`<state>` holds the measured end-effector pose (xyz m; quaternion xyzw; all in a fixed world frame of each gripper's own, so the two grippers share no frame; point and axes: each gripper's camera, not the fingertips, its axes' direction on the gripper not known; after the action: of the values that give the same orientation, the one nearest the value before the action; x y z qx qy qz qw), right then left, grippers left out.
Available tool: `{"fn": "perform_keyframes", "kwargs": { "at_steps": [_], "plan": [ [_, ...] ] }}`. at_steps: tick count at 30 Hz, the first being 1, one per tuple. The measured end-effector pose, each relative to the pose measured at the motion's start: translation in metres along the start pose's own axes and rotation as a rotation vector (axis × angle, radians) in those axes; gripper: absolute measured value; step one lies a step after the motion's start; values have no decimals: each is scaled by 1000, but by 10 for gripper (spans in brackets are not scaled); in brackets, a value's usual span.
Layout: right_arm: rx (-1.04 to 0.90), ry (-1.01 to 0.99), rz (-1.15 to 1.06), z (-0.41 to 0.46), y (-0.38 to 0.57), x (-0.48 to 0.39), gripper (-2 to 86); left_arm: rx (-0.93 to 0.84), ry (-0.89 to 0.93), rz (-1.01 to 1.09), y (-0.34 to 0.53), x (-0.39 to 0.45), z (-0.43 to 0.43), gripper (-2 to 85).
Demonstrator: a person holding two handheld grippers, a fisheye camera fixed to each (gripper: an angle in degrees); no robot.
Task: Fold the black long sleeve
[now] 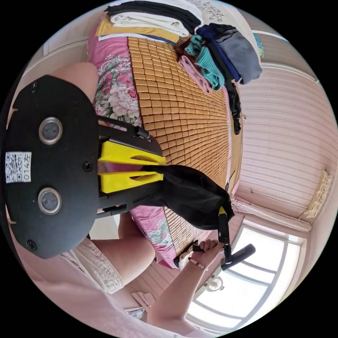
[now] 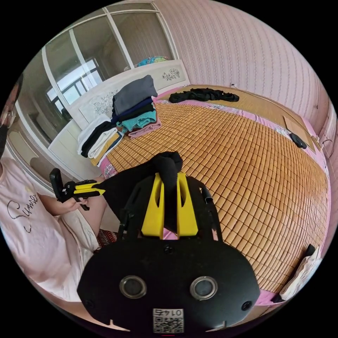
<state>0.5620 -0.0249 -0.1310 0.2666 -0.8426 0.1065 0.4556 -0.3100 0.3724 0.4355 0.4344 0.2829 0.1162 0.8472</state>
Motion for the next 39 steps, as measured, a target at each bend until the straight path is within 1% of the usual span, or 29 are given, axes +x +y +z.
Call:
{"fn": "perform_keyframes", "kwargs": {
  "at_steps": [4,8,11,13,14,16,17,19,20,22,23,24,25,26,27,28,30,31,33,34,35,37,38,39],
  "plan": [
    [119,48,23,-60,30,-20,60,84,19,106,-15,61,-45,-4],
    [211,160,87,-125,71,-27,61,136,86,240,-39,127,-68,-4],
    [274,244,175,-172,113,-12,61,137,212,329,-65,192,-60,-5],
    [291,310,235,-200,140,2,61,118,320,408,-89,256,-37,-4],
    [293,358,278,-218,158,13,60,110,353,422,-96,272,-29,-4],
    [280,433,336,-245,181,34,60,82,488,464,-124,339,7,-3],
    [263,481,372,-263,192,50,60,76,515,475,-132,357,17,-3],
    [237,555,411,-289,202,80,60,59,617,508,-172,429,61,-3],
    [204,598,437,-306,201,105,61,55,643,506,-184,446,74,-2],
    [143,657,465,-328,191,154,62,33,739,457,-245,511,135,4],
    [91,693,491,-341,178,196,64,23,749,444,-263,528,155,6],
    [49,710,530,-351,162,247,68,4,737,442,-296,563,197,13],
    [20,701,555,-354,154,277,72,-24,684,446,-327,598,246,23],
    [-32,678,606,-356,141,341,83,-44,656,441,-340,614,273,30],
    [-74,684,674,-349,135,404,99,-96,603,405,-362,639,331,44],
    [-99,691,715,-343,135,433,119,-156,521,389,-377,658,386,51],
    [-179,747,907,-308,158,521,197,-250,421,364,-387,665,449,51],
    [-172,726,929,-298,167,533,217,-285,408,357,-386,656,475,50],
    [-104,611,932,-253,204,557,224,-307,413,351,-376,631,491,49],
    [-89,602,931,-242,214,560,221,-302,408,374,-367,611,487,49],
    [-70,646,924,-224,233,561,208,-297,402,391,-362,601,482,49],
    [-62,779,902,-203,257,556,171,-287,405,460,-340,558,443,47],
    [-66,892,879,-193,268,551,141,-290,403,473,-334,547,430,47],
    [-71,953,866,-188,276,548,139,-289,398,486,-321,523,400,46]
  ]
}}
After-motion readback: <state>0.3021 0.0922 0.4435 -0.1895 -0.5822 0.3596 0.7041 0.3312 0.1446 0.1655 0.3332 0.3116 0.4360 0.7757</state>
